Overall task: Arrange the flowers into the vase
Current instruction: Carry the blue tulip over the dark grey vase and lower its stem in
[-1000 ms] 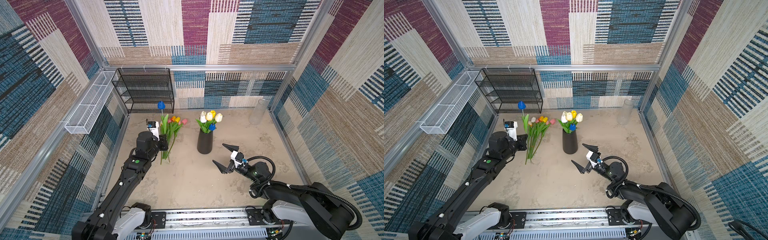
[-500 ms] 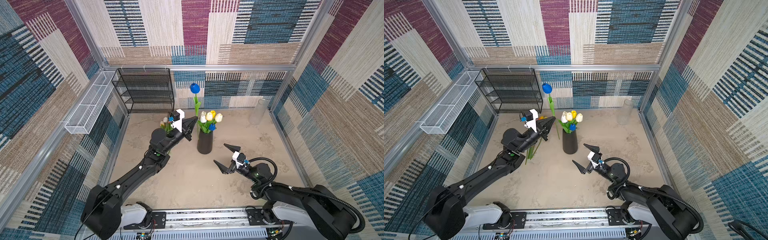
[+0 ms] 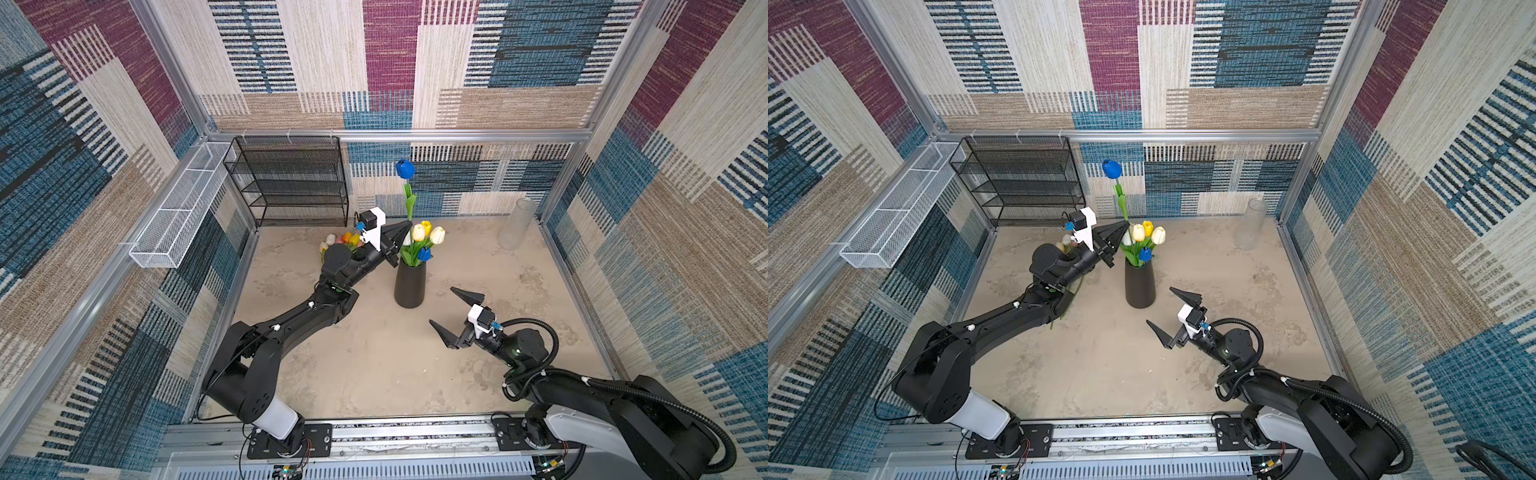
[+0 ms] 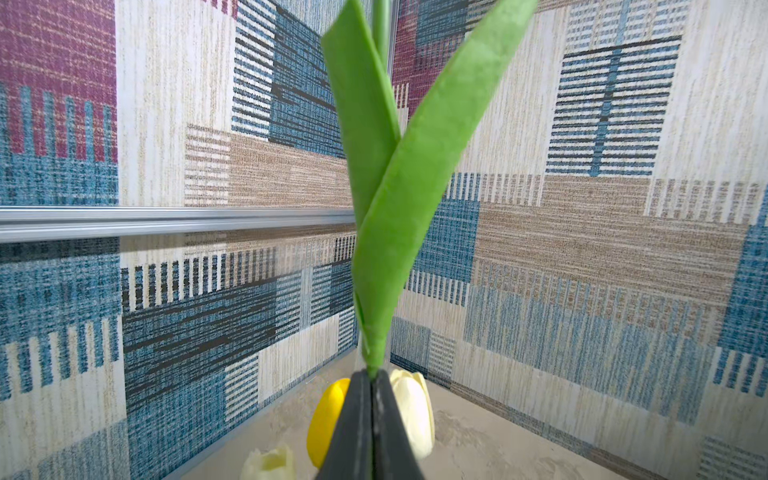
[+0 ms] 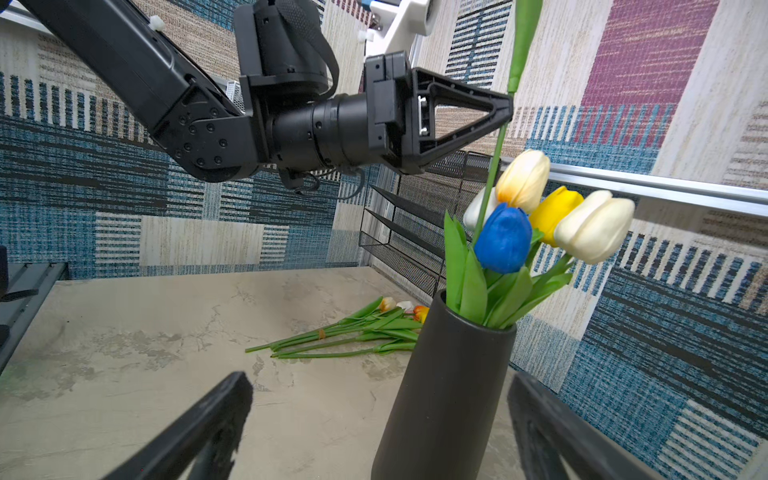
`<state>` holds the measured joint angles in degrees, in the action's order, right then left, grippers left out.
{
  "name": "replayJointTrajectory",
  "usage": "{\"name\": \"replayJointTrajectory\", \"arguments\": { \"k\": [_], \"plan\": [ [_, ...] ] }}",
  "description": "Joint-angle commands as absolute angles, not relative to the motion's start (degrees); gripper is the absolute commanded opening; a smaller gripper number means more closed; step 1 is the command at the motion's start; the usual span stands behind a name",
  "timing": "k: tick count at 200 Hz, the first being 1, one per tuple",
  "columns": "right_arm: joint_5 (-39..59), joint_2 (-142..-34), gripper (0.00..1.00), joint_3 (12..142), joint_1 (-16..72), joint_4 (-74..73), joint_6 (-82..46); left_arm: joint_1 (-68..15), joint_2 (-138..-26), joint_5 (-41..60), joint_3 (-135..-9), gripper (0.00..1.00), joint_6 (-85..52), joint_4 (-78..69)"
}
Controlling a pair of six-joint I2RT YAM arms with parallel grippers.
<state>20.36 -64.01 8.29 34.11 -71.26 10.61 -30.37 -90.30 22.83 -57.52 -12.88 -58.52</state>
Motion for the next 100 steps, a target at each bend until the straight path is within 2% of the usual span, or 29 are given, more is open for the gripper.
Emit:
{"name": "replayJointTrajectory", "arguments": {
  "k": [1,100],
  "plan": [
    [19.69,-63.94,1.0,8.26,34.19,-73.0,10.89,-30.31,-91.13,23.23,-57.6,0.0,-12.24,-61.8],
    [19.4,-66.74,1.0,9.18,34.19,-73.3,10.99,-30.58,-94.14,23.81,-52.48,0.0,-9.99,-63.3]
  ]
}}
